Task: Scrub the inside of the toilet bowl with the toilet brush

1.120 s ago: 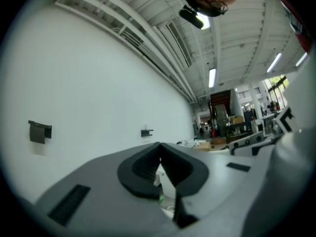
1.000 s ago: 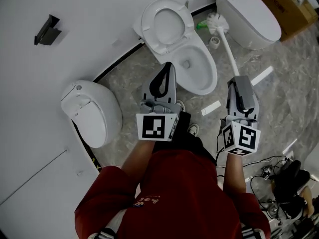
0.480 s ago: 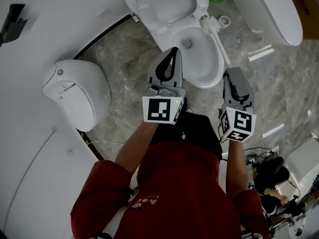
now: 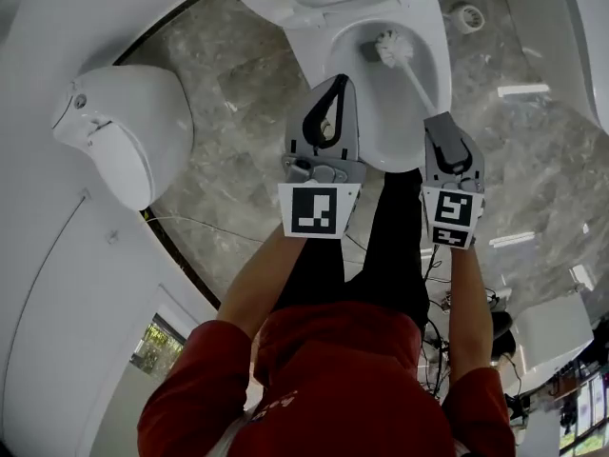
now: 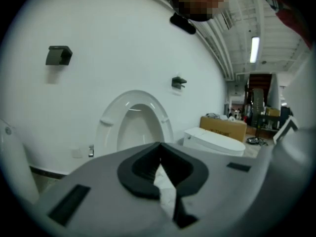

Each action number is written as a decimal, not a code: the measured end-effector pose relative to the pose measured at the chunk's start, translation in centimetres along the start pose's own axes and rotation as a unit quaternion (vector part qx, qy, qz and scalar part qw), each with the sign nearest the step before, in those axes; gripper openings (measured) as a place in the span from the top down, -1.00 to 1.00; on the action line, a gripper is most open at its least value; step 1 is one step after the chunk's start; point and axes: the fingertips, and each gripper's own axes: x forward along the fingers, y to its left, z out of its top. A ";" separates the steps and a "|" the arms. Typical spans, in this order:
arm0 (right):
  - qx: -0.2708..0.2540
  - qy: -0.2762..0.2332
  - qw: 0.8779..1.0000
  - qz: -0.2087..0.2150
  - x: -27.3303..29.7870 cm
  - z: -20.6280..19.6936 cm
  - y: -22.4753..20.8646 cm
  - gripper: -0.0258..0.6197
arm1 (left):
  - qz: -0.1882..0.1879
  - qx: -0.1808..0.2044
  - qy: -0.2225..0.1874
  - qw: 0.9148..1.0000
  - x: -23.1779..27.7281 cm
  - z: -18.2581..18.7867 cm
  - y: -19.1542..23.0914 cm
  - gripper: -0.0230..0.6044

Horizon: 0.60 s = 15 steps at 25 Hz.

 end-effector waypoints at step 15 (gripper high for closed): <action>-0.332 0.078 0.930 0.140 16.6 -6.4 -4.9 0.47 | 0.081 -0.036 0.072 0.993 3.1 -12.7 -2.4 0.93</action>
